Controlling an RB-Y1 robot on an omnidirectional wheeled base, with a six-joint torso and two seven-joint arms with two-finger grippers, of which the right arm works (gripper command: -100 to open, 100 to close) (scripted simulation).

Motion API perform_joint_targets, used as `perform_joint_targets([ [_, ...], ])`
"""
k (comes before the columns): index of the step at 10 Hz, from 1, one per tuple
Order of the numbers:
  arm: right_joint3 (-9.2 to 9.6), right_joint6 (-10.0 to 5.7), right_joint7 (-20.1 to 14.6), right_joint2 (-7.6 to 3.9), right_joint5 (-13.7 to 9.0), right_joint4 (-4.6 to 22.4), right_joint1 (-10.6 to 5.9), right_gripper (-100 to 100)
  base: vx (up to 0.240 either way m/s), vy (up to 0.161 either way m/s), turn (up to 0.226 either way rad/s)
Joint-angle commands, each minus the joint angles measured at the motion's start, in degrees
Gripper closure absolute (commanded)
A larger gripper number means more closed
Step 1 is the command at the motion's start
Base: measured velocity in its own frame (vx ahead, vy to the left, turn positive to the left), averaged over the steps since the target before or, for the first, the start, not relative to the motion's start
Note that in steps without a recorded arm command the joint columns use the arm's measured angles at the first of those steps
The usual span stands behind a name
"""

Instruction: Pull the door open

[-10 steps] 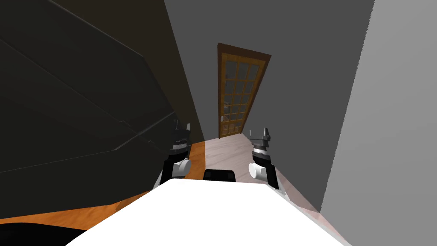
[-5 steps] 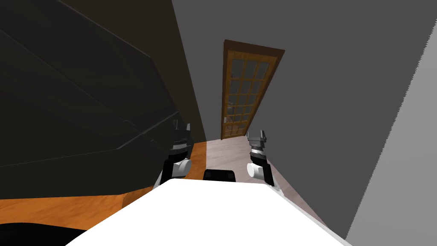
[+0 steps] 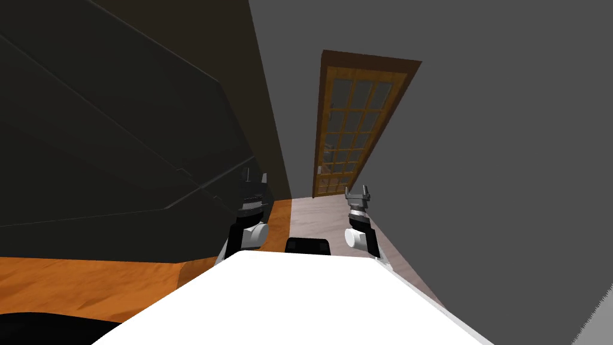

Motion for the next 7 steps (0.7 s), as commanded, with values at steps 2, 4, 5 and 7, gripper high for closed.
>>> perform_joint_targets([
  [2,0.42,-1.21,-2.7,-0.66,-1.8,3.5,-0.96,-100,0.087,-0.033,0.140],
  [4,0.76,-2.03,-4.8,-1.05,-3.2,6.2,-1.81,-100,0.082,-0.039,0.139],
  [5,0.92,-2.44,-5.8,-1.25,-3.9,7.6,-2.24,-100,0.092,-0.052,0.167],
  [7,1.26,-3.27,-7.9,-1.64,-5.3,10.3,-3.09,-100,0.086,-0.035,0.147],
])
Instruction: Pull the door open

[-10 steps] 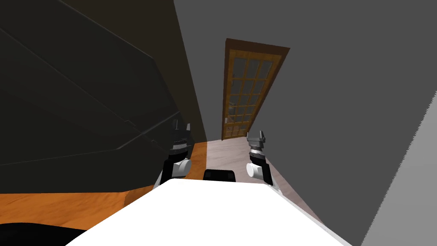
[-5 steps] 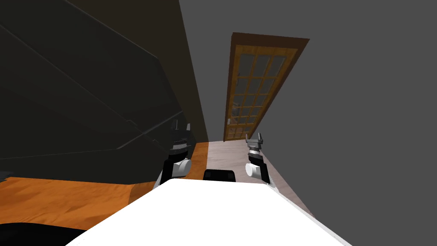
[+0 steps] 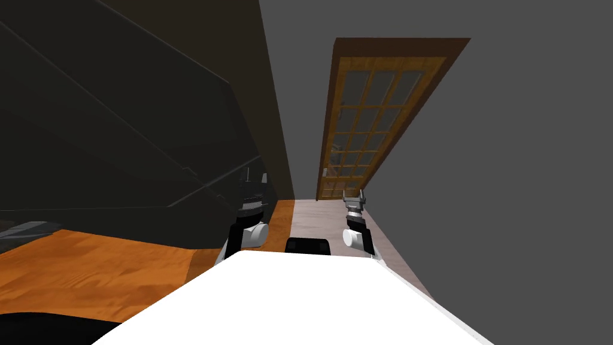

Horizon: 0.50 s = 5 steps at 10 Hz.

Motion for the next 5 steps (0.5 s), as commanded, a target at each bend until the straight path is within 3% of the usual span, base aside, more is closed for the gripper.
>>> perform_joint_targets([
  [1,0.28,-0.59,-1.8,-0.24,-1.2,2.1,-0.64,-100,0.099,-0.046,0.153],
  [5,0.97,-2.28,-6.0,-0.94,-4.1,7.7,-2.39,-100,0.086,-0.052,0.163],
])
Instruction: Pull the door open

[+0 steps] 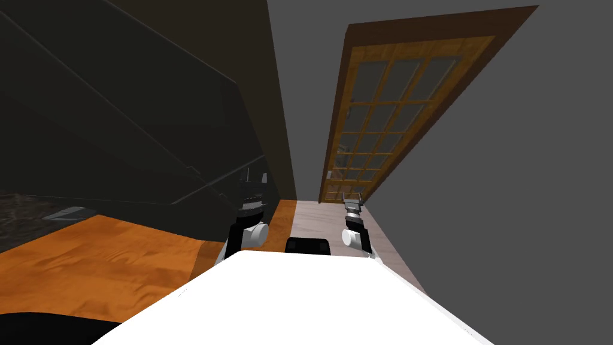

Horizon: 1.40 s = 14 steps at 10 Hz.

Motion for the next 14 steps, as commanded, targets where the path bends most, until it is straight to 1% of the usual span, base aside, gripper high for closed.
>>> perform_joint_targets([
  [1,0.49,-0.90,-1.7,-0.05,-1.1,2.1,-0.42,-100,0.083,-0.044,0.185],
  [14,2.64,-6.20,-14.9,-1.76,-10.2,19.7,-5.90,-100,0.077,-0.059,0.147],
])
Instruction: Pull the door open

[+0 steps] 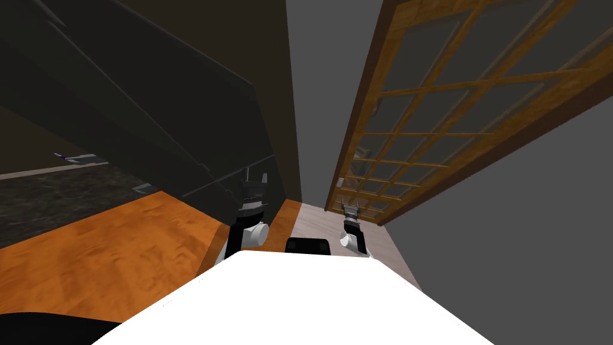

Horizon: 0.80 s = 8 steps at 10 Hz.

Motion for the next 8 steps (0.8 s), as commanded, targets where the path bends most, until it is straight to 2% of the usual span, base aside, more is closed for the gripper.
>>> perform_joint_targets([
  [1,0.29,-0.62,-1.6,-0.15,-1.1,1.8,-0.42,-100,0.089,-0.066,0.175],
  [8,1.27,-3.05,-7.7,-0.77,-5.3,9.9,-2.94,-100,0.065,-0.071,0.130],
])
